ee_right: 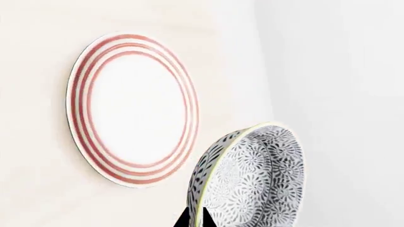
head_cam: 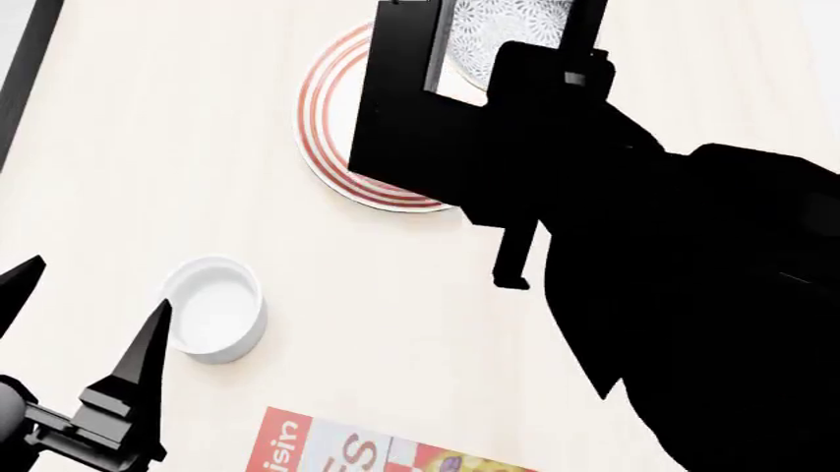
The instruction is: Pick the akita bowl on the cookies box and place it on the plate.
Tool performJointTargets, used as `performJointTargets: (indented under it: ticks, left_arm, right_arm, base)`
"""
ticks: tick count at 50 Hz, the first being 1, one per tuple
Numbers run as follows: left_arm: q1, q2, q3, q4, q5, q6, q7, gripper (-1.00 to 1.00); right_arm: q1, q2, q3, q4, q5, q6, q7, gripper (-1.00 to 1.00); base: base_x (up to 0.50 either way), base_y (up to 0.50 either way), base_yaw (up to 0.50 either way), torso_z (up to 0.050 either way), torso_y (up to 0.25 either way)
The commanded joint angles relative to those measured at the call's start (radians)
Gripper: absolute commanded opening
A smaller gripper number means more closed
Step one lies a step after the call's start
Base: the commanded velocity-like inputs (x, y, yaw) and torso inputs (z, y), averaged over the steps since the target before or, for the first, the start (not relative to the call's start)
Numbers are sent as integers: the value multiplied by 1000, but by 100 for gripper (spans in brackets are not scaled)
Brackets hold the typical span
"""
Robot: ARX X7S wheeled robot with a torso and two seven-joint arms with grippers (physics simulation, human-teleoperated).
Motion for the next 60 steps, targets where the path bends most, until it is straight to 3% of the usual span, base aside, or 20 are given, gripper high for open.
performJointTargets:
  ticks: [1,24,31,60]
  left_arm:
    - [2,20,-18,4,30,2,25,100]
    - [1,23,-9,-12,28,10,30,100]
    - [3,20,-10,-8,26,12,29,100]
    - [15,15,-16,-15,17,26,32,100]
  right_arm:
    - [-67,-124,20,270,-163,-143,-9,-100]
    - [-206,-296,15,596,-252,-339,39,-100]
    - [-242,-391,5,807,-291,-433,27,-100]
    - [-353,-439,-20,861,-324,-512,60,-100]
  base:
    - [0,0,0,0,0]
    - [0,0,0,0,0]
    - [0,0,0,0,2]
    - [0,0,0,0,0]
